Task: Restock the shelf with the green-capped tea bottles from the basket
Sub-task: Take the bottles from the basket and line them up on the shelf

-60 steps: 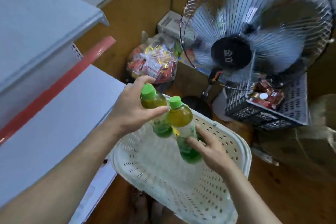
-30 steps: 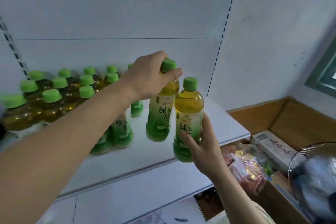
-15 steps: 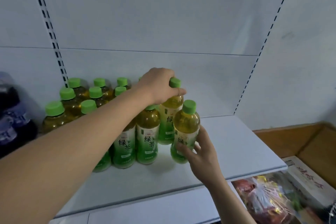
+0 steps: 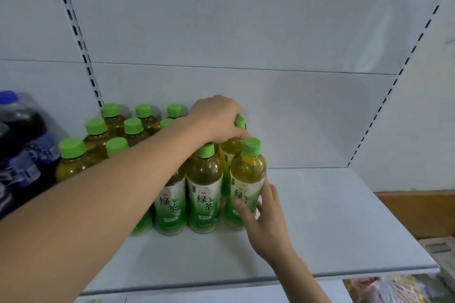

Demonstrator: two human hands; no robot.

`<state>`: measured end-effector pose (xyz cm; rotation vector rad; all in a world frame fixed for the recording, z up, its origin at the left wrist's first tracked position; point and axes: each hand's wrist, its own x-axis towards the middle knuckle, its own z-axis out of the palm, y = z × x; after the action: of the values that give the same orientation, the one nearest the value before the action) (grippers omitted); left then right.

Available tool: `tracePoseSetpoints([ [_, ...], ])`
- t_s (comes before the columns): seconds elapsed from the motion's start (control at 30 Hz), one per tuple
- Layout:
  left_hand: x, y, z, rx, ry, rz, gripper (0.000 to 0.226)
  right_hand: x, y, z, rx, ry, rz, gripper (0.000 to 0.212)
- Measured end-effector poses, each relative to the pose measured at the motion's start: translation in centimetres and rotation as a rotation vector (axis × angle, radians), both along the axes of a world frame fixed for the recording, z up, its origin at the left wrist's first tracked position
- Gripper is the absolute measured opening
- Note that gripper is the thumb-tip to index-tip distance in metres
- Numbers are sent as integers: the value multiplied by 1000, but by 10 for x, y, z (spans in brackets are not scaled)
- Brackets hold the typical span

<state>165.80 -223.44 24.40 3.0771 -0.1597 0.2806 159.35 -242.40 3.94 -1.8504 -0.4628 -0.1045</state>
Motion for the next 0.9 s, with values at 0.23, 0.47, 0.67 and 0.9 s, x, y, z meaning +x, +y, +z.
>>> tracePoseSetpoints([
  [0.23, 5, -1, 3, 4, 146, -21, 41, -3, -15, -11, -322, -88, -7, 98],
  [0.47, 3, 8, 9, -29, 123, -99, 44, -11, -9, -14, -345, -120, -16, 91],
  [0.67, 5, 9, 3, -68, 77, -136, 40, -11, -4, -15, -352, -100, -43, 91],
  [0.9, 8, 9, 3, -52, 62, -184, 34, -10, -1, -17, -348, -102, -55, 90],
])
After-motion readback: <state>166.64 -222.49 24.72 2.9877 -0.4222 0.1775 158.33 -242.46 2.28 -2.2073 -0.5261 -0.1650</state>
